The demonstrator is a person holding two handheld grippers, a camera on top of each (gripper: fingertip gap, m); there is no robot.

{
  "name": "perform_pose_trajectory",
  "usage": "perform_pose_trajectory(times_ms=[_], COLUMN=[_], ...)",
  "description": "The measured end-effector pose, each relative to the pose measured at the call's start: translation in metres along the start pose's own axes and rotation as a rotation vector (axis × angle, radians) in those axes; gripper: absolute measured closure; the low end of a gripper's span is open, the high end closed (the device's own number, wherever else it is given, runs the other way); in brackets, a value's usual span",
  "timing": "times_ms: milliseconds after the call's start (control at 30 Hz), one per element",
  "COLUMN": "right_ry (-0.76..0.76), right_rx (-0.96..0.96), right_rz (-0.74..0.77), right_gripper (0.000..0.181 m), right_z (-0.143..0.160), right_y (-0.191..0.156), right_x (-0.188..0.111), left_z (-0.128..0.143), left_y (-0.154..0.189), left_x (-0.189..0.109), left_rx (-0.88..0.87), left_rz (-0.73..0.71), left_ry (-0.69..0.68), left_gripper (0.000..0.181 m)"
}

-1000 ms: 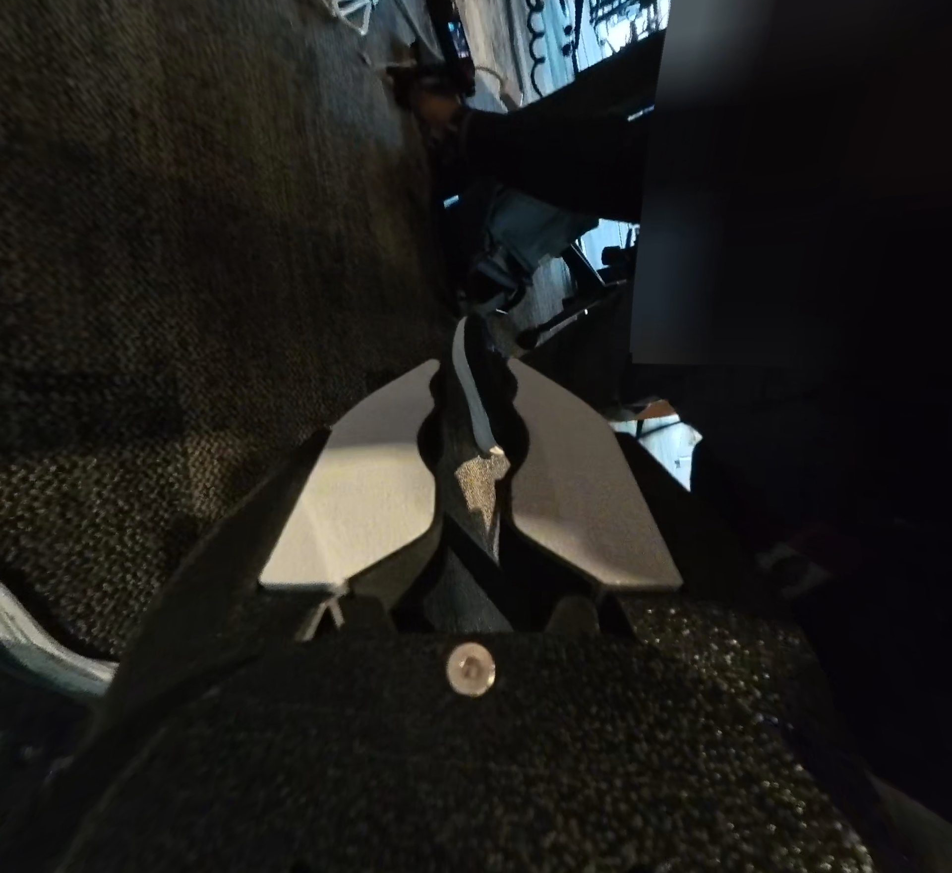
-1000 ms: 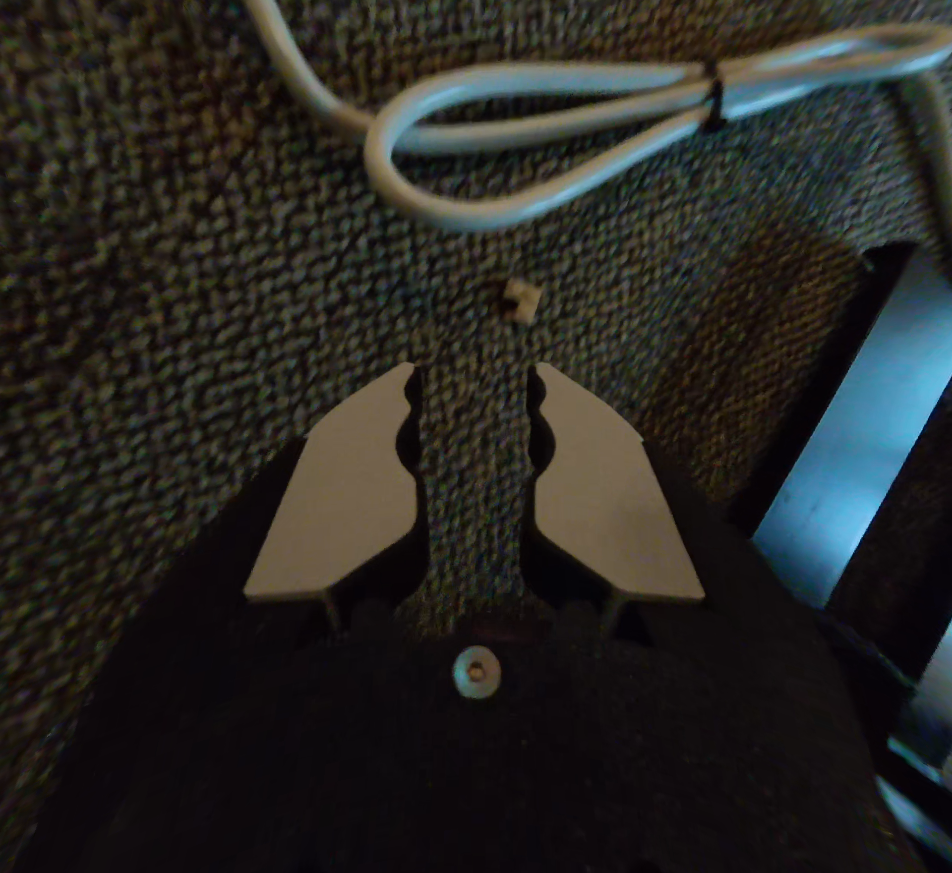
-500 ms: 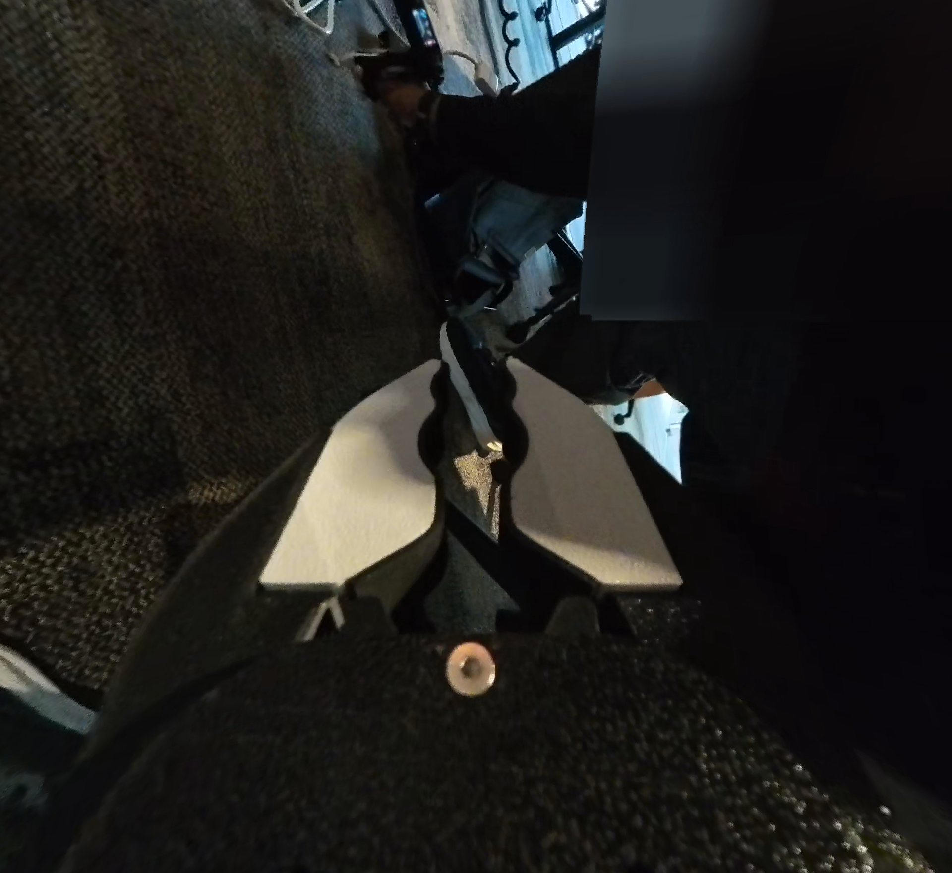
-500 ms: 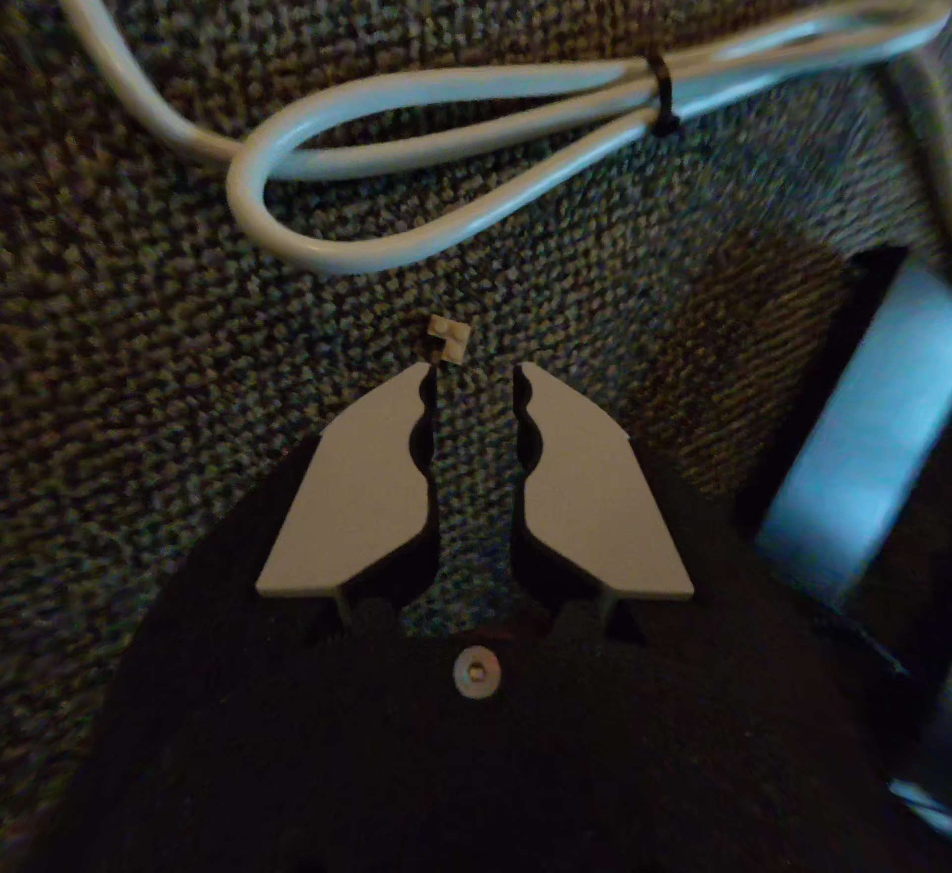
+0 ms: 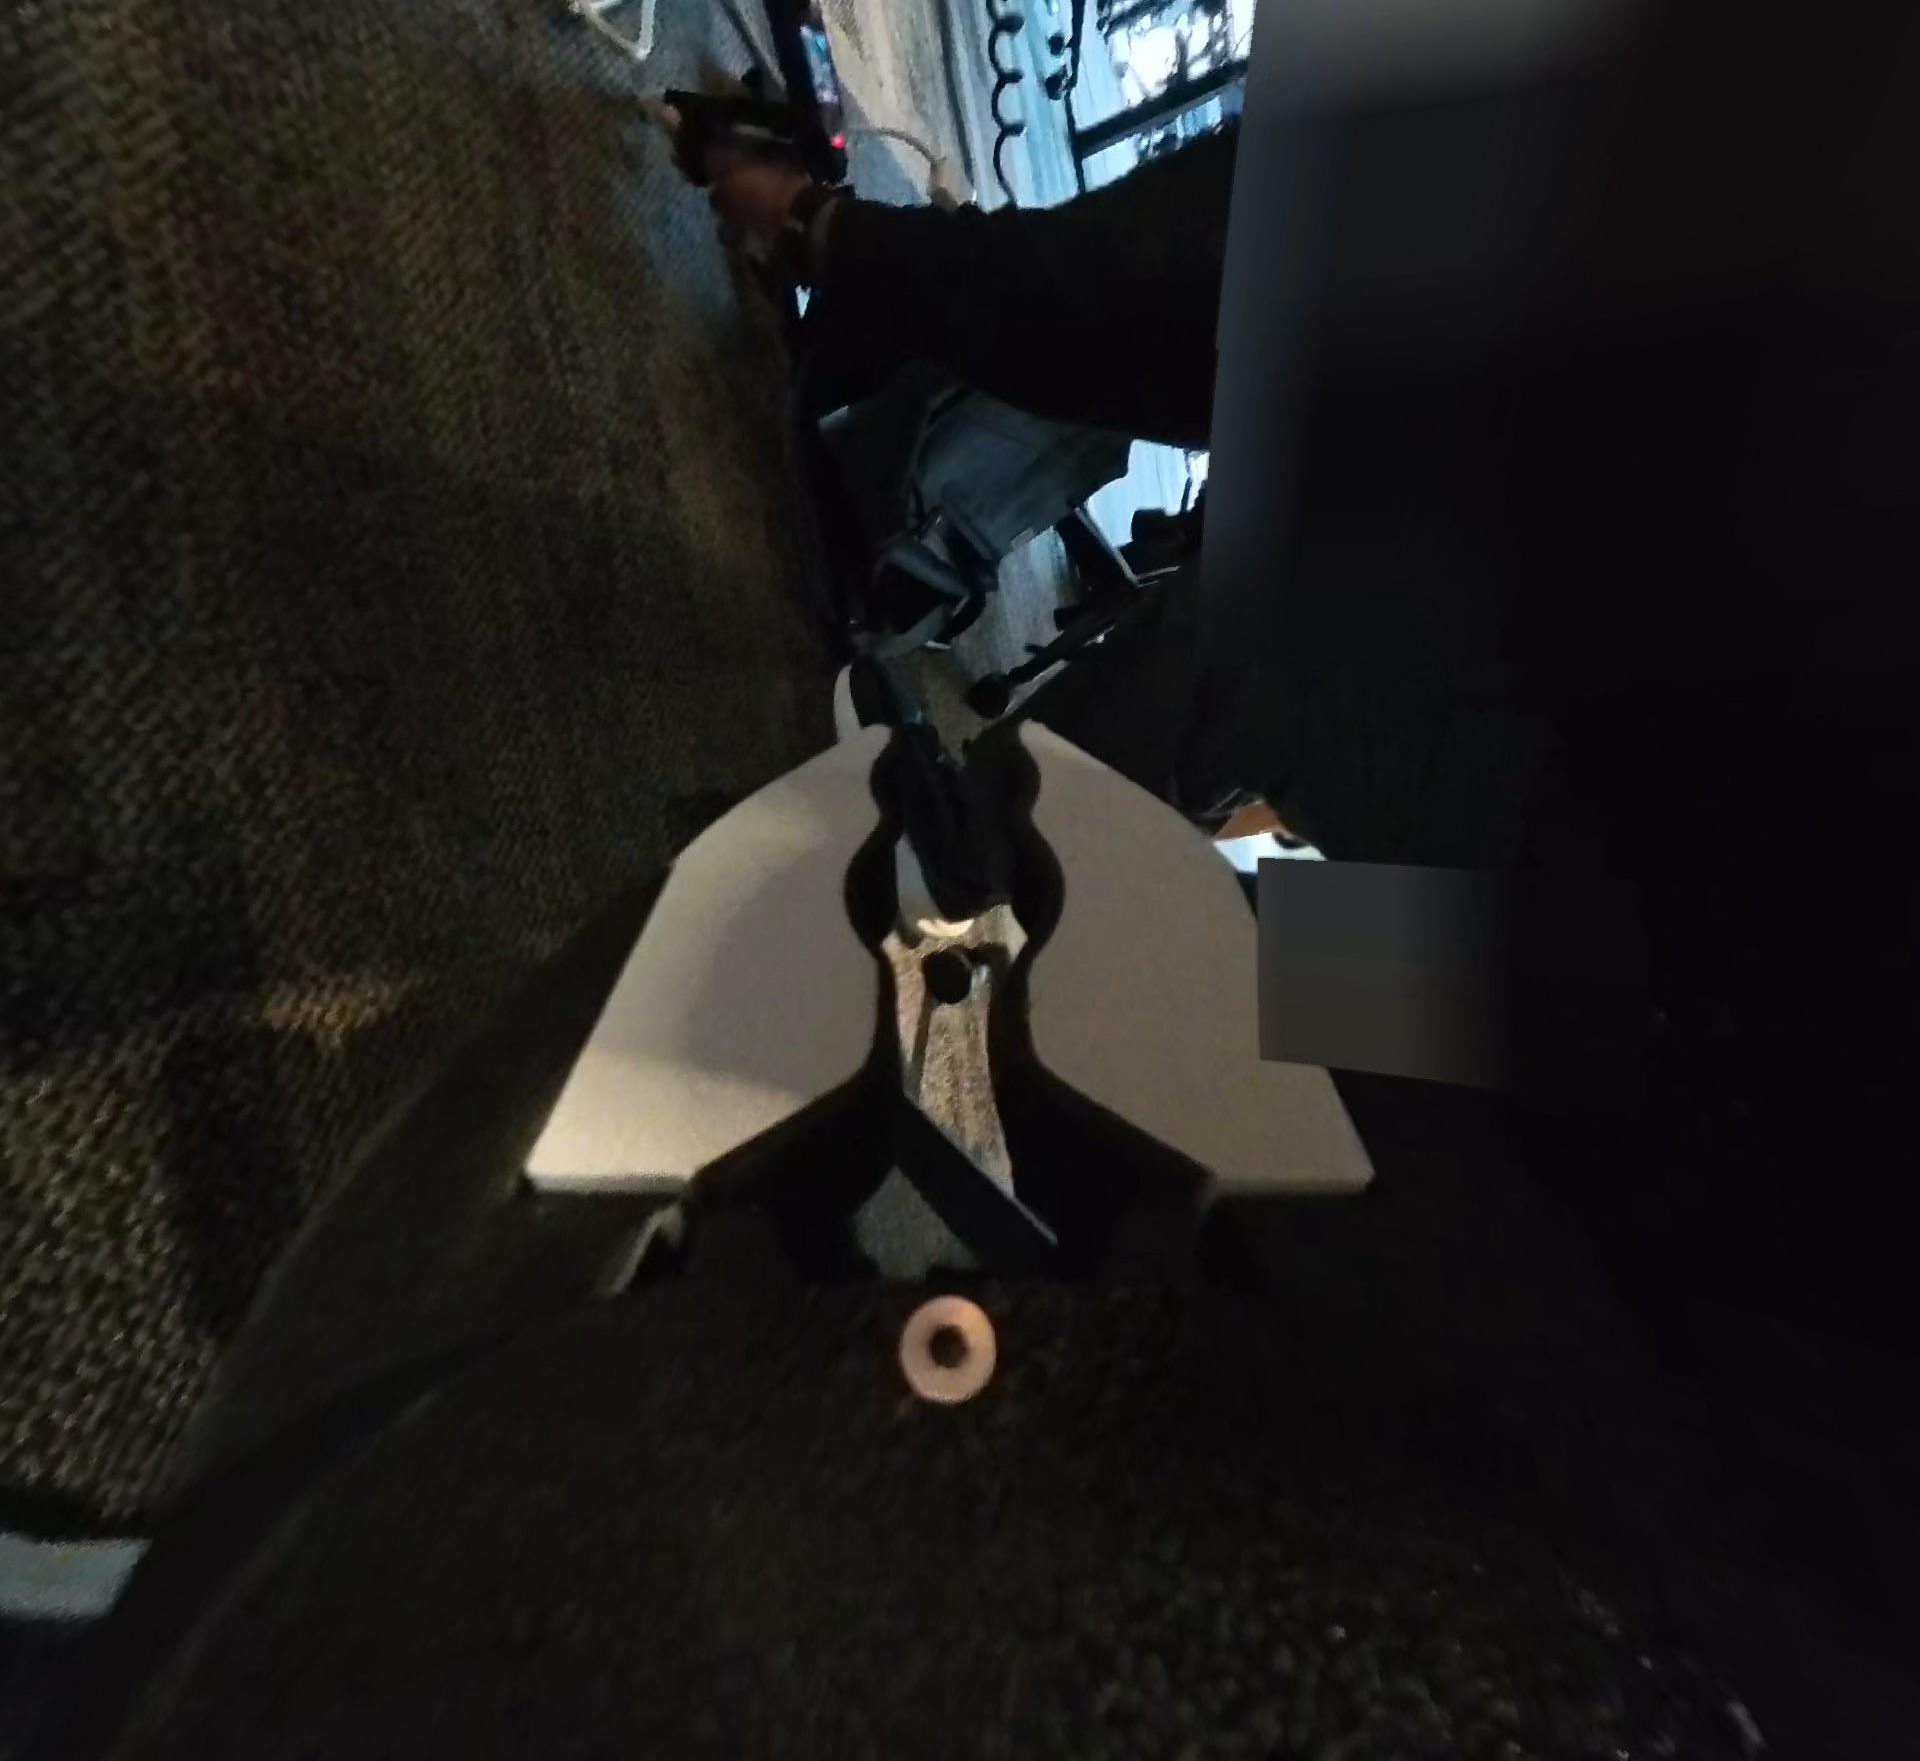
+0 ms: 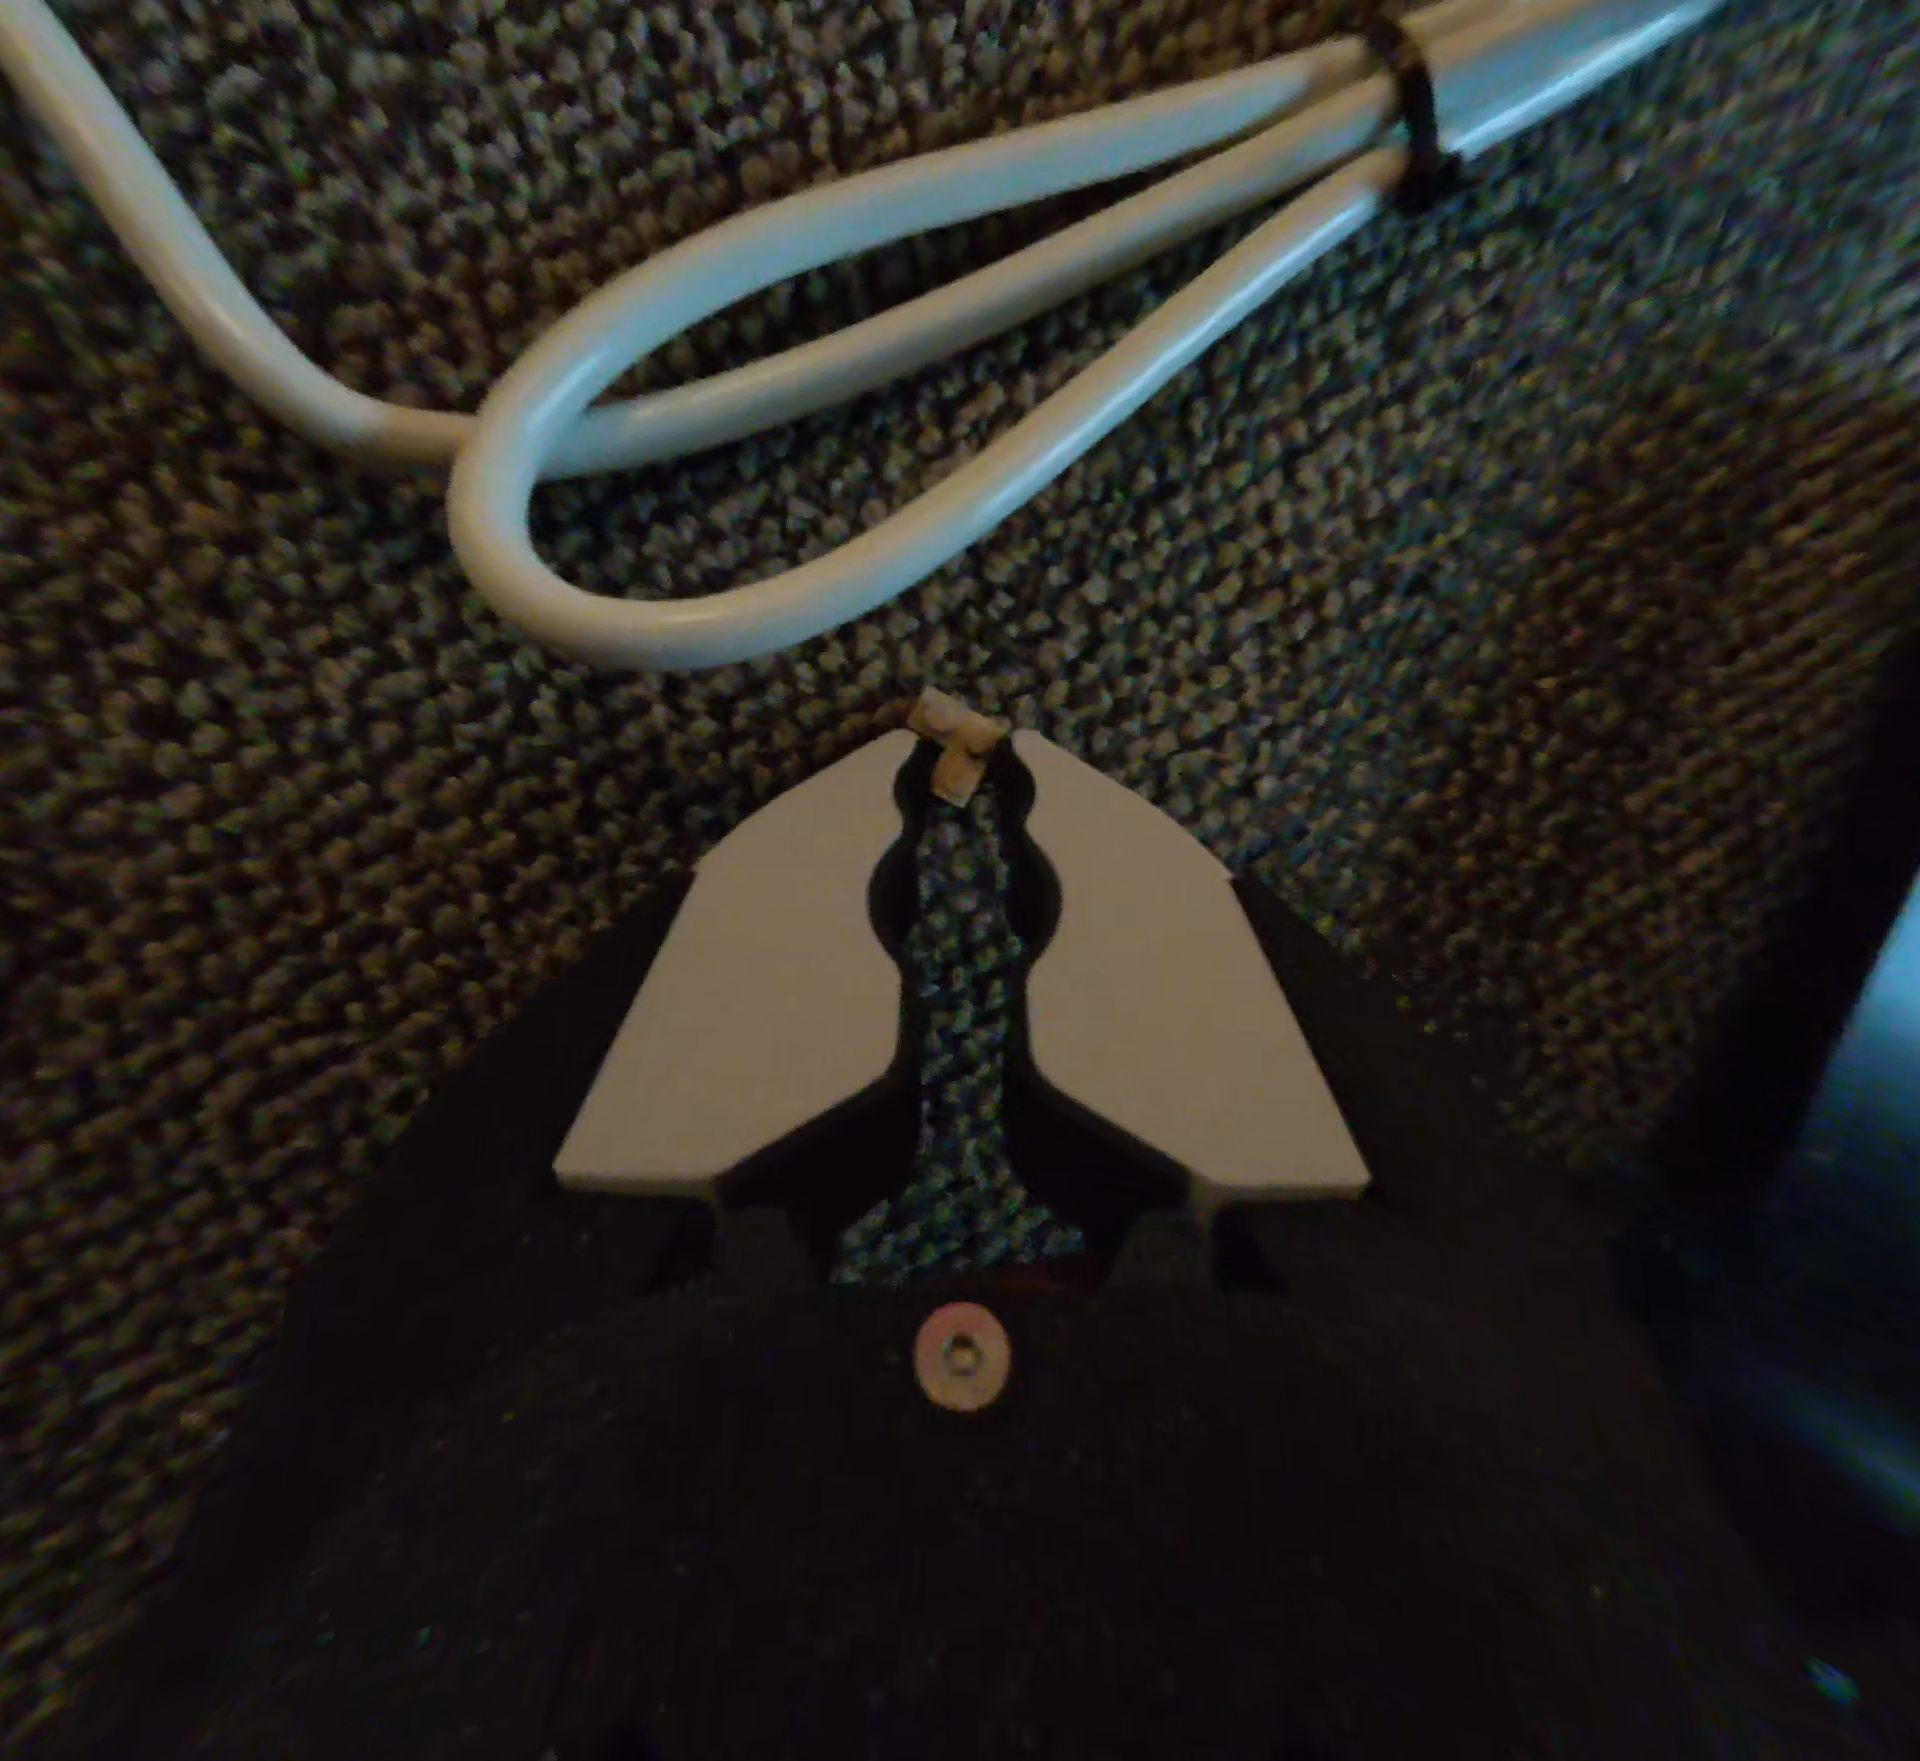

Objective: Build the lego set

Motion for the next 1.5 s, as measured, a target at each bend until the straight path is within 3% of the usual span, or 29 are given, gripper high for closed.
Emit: perform_pose_trajectory(times_ms=[233,367,500,633,800,967,1100,1200,1333,1500], right_ry=[-0.051,0.014,0.000,-0.045,-0.005,0.046,0.140,0.266,0.395,0.594], right_rx=[0.139,0.187,0.028,-0.133,-0.298,-0.576,-0.833,-1.031,-1.050,-1.039], right_rz=[-0.067,-0.128,-0.275,-0.552,-0.919,-0.931,-0.993,-1.041,-1.159,-1.235], right_gripper=[0.172,0.172,0.172,0.173,0.173,0.173,0.173,0.173,0.172,0.173], right_z=[0.002,0.003,0.025,0.060,0.080,0.094,0.095,0.083,0.081,0.082], right_y=[0.001,-0.010,-0.069,-0.175,-0.321,-0.410,-0.469,-0.504,-0.536,-0.538], right_x=[-0.004,-0.023,-0.059,-0.113,-0.220,-0.325,-0.434,-0.529,-0.663,-0.812], left_z=[-0.004,0.005,0.006,-0.004,0.006,0.028,0.031,0.027,0.017,-0.006], left_y=[0.008,0.021,0.043,0.060,0.066,0.070,0.099,0.132,0.182,0.252], left_x=[-0.016,-0.036,-0.062,-0.084,-0.090,-0.100,-0.122,-0.143,-0.169,-0.176], left_rx=[-0.021,-0.008,0.101,0.234,0.337,0.407,0.538,0.624,0.696,0.812], left_rz=[-0.006,-0.054,-0.166,-0.291,-0.273,-0.340,-0.438,-0.501,-0.525,-0.464], left_ry=[0.115,0.124,0.122,0.262,0.395,0.445,0.516,0.555,0.625,0.678], left_gripper=[0.166,0.167,0.166,0.166,0.166,0.166,0.168,0.170,0.171,0.171])
Point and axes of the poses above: each gripper's, where its closed fingertips meet, x out along the fingers, z out of its underside, y = z × x across the jaws, the point moved 5 cm from there along -x, back along the fingers, and after that the axes turned 4 degrees about -z, right-handed, at the moved point
